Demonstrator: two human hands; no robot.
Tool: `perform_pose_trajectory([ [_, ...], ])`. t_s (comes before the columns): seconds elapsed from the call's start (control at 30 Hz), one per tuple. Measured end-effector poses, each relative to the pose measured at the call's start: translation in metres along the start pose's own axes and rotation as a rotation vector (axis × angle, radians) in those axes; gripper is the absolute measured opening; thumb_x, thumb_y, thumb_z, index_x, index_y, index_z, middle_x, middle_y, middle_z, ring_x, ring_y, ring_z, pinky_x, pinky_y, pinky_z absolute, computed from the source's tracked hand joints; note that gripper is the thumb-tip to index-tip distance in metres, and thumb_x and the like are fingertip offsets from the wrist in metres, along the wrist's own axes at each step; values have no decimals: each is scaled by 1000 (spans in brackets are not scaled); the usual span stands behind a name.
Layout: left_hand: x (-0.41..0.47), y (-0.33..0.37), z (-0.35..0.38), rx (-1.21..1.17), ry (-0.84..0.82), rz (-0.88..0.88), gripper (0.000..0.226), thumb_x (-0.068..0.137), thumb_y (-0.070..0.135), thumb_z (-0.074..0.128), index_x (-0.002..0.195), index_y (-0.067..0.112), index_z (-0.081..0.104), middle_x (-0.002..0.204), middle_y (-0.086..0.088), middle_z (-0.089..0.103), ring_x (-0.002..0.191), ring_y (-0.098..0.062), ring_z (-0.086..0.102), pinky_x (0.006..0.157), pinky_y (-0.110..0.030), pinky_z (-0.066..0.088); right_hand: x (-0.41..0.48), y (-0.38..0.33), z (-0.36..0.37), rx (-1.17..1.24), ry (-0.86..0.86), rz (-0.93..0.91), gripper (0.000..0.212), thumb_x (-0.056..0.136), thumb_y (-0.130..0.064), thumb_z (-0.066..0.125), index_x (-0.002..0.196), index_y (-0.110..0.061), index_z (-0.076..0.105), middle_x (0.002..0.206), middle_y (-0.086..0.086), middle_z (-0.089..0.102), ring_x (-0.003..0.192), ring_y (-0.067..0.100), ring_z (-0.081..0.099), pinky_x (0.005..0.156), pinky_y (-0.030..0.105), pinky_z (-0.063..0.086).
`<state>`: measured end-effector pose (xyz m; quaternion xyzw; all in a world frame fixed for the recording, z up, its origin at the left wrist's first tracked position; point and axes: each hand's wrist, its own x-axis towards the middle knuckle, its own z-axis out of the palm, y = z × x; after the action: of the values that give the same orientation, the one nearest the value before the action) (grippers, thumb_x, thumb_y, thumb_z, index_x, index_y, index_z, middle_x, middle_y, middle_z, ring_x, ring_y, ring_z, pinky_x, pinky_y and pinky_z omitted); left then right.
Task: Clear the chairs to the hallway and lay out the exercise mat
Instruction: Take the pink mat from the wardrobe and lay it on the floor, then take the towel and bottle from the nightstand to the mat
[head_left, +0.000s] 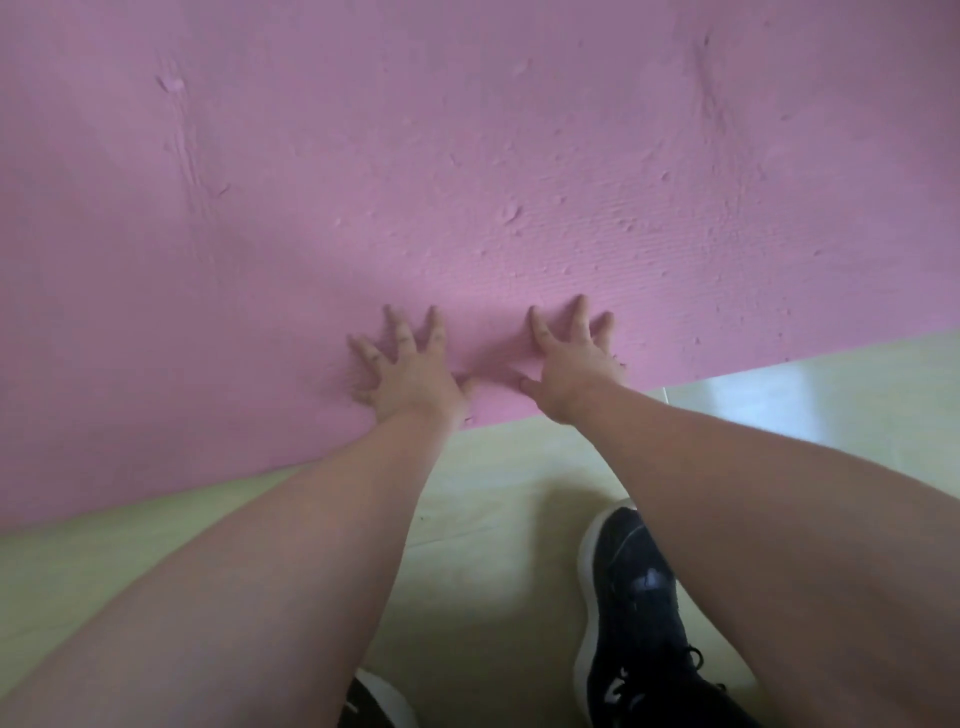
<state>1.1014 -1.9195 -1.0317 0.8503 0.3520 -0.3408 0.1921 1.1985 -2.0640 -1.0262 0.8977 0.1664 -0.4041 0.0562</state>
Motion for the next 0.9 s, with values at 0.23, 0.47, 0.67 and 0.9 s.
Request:
perform_pose_trajectory([
  [0.23, -119, -32, -123, -209, 51, -18, 73, 97, 41, 61, 160, 30, 25, 170, -10, 10, 153, -38, 19, 119, -57, 30, -130, -29, -111, 125, 148, -193, 59, 105, -31, 48, 159, -22, 24, 163, 1, 31, 149, 26, 30, 108, 44, 42],
  [0.47, -363, -72, -320, -581, 162, -54, 46, 96, 21, 66, 141, 22, 59, 137, 1, 65, 125, -19, 62, 113, -28, 41, -360, -115, -287, 519, 214, -390, 35, 103, -29, 55, 137, -22, 62, 121, -3, 72, 92, 11, 65, 75, 7, 38],
  [0.67, -570, -145, -476, -720, 409, -195, 26, 97, 24, 62, 121, 23, 71, 121, 8, 72, 99, -3, 63, 93, -13, 39, -556, -219, -436, 242, 113, -753, 36, 101, -34, 57, 136, -26, 64, 131, -12, 68, 110, 11, 66, 94, 16, 39],
  [0.9, -710, -254, -573, -879, 803, -332, 20, 93, 28, 66, 111, 24, 75, 108, 11, 75, 87, -6, 69, 80, -13, 44, -700, -343, -505, 137, 142, -1028, 35, 99, -36, 59, 131, -25, 68, 126, -9, 71, 115, 6, 64, 97, 13, 37],
])
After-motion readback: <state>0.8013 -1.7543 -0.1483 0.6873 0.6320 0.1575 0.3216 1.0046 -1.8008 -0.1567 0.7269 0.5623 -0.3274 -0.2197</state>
